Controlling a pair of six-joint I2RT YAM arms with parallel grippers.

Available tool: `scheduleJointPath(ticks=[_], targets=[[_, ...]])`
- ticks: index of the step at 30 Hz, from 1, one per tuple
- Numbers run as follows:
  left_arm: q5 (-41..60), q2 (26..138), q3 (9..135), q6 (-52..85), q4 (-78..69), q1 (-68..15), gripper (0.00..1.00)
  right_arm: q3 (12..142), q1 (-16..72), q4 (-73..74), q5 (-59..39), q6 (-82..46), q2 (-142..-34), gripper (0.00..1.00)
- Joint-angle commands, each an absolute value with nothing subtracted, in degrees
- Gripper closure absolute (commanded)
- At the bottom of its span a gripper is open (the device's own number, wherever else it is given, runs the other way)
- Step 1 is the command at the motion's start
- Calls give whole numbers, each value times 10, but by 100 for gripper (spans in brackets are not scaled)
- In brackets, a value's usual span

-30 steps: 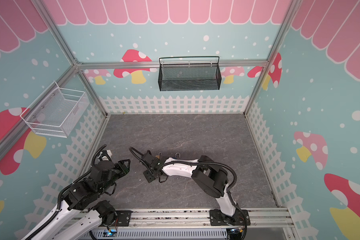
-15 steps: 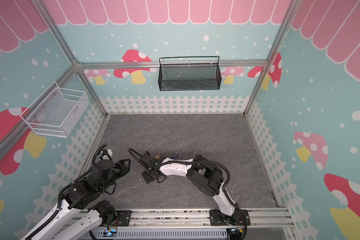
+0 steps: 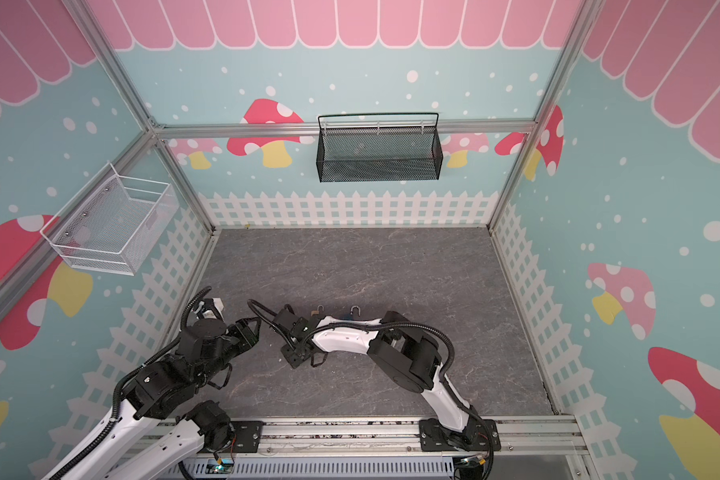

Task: Unlock with the key
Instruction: 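Close the right gripper on the silver key and lift it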

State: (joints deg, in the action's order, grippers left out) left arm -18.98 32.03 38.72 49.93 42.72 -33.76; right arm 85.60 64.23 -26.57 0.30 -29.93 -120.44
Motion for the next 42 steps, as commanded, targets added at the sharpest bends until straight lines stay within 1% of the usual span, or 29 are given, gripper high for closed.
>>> scheduleJointPath(ticks=[1,5,8,17,26,38,42], targets=[[-186,318,398,511,439,-333,46,834,644,-320,49,-291,-1178,46],[-186,321,393,517,432,-333,46,824,643,-318,44,-290,-1173,49],[-166,323,389,521,424,-333,45,826,642,-312,24,-291,-1181,54],[-166,317,384,524,423,-332,46,827,643,-292,9,-293,-1193,61],[-173,311,384,527,425,-332,46,828,643,-272,-8,-291,-1203,64],[-172,309,386,531,429,-332,45,816,641,-269,15,-285,-1197,74],[-168,308,387,533,429,-332,46,818,639,-267,34,-279,-1192,81]])
